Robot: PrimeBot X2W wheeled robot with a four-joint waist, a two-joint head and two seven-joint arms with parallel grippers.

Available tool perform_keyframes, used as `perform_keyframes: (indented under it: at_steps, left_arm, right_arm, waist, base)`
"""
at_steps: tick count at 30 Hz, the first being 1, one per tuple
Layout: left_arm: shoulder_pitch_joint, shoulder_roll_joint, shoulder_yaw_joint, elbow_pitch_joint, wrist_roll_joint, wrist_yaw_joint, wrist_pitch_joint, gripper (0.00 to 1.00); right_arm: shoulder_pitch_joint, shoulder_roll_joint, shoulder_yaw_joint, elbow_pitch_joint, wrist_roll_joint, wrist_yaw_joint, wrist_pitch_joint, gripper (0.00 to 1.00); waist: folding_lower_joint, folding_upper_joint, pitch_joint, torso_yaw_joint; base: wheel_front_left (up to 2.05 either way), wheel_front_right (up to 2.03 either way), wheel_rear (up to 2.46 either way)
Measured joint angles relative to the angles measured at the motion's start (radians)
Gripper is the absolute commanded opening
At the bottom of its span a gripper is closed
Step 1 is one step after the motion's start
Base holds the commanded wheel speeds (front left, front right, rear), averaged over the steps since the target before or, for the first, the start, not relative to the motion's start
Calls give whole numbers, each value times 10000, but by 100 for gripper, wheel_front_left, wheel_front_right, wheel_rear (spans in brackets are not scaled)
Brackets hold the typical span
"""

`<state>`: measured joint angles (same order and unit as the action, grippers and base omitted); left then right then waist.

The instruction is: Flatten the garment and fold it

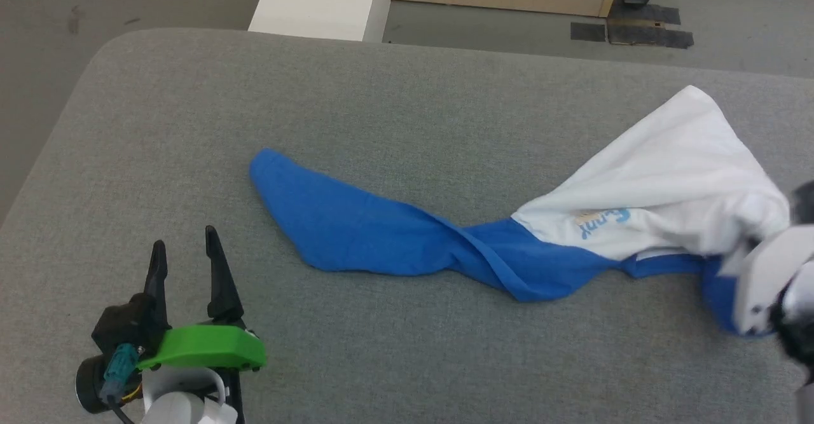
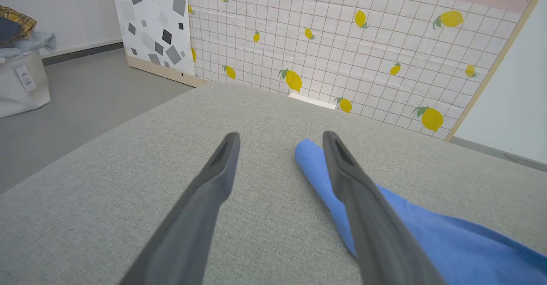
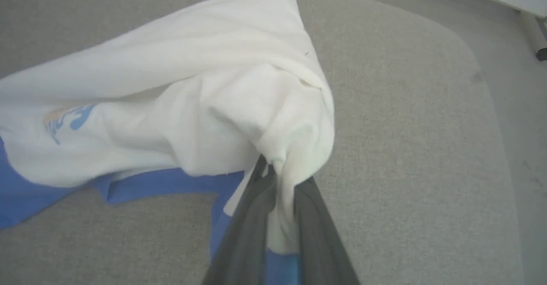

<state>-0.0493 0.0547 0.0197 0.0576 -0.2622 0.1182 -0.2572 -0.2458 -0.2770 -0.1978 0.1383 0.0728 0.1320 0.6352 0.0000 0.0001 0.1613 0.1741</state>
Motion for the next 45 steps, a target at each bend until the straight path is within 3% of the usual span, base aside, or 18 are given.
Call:
perform_keyframes:
  at_steps: [2, 4, 7, 11, 14, 19, 26, 32, 38, 45]
  left_arm:
    - [-26, -2, 0, 61, -35, -19, 0, 100]
    - [-25, -6, -15, 130, -50, -25, 0, 100]
    - [-27, -8, -148, 228, -213, -31, 0, 100]
    - [-67, -8, -650, 598, -945, -59, 0, 100]
    - [-477, -8, -1666, 1009, -1649, -184, 562, 100]
    - [-1776, -21, -3354, 1384, -2157, -435, 1987, 100]
    - [-4658, -50, -5494, 2824, -2228, -560, 4209, 100]
    - [-7053, -58, -6801, 4679, -2230, -648, 5187, 100]
    - [-8037, -61, -7543, 6211, -2387, -671, 5864, 100]
    - [-8303, -63, -7940, 7540, -2727, -389, 6426, 100]
  right_arm:
    - [396, 481, 272, 209, 159, 2, 90, 0]
    - [566, 803, 407, 332, 347, 2, 54, 100]
    - [594, 1099, 148, 301, 671, 2, -416, 100]
    - [604, 1465, -1018, -194, 1055, 2, -1202, 100]
    - [713, 1657, -2497, -932, 938, 0, -1797, 100]
    - [1094, 1839, -3419, -1269, 562, 0, -1883, 100]
    - [1130, 2102, -3091, -1279, 508, 0, -1881, 100]
    - [690, 2194, -2439, -1091, 621, 0, -2038, 100]
    - [491, 2219, -2339, -731, 757, 0, -2397, 100]
    - [456, 2230, -2449, -351, 782, 0, -2732, 100]
  waist:
    - [0, 0, 5, -62]
    - [0, -1, 0, -140]
    - [0, 0, -41, -284]
    - [0, 0, -187, -469]
    - [0, 0, -322, -696]
    - [0, 0, -355, -970]
    - [0, 0, -136, -1428]
    - [1, 0, 316, -2059]
    - [0, 0, 872, -2778]
    - [1, 0, 1458, -3489]
  base:
    - [0, 0, 0]
    - [0, 0, 0]
    - [0, 0, 0]
    - [0, 0, 0]
    - [0, 0, 0]
    - [0, 0, 0]
    - [0, 0, 0]
    - [0, 0, 0]
    - [0, 0, 0]
    - [0, 0, 0]
